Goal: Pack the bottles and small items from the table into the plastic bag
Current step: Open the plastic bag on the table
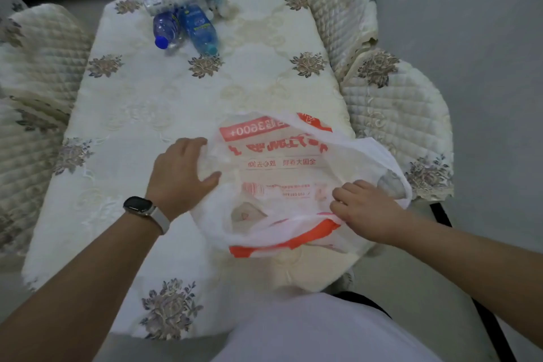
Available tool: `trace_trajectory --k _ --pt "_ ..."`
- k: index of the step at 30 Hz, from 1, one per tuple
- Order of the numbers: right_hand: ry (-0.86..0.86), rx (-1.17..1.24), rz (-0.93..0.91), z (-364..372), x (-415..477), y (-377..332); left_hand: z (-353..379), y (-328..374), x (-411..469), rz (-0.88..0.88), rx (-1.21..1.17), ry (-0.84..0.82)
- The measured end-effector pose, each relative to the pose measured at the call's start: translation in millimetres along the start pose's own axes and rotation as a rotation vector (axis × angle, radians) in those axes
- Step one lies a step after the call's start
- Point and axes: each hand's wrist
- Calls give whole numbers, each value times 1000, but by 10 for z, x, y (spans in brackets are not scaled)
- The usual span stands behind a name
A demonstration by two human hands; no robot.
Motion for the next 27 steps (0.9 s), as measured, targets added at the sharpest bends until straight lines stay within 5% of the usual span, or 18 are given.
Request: trace_trajectory --k 5,10,17,27 --pt "86 7 -77 80 9 -50 61 559 -85 523 -31 82" --pt "129 22 -110 101 -50 -69 708 1265 -120 685 63 -513" --pt "138 45 -121 29 -195 -87 1481 1220 -198 682 152 -812" --pt "89 29 -53 -92 -558 33 1481 917 25 341 136 -765"
Point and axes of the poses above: each hand's wrist, its own x-axis towards the middle knuckle, its own z-axis out of the palm, y = z × x, and after that the axes turned 10 degrees about y, right-handed
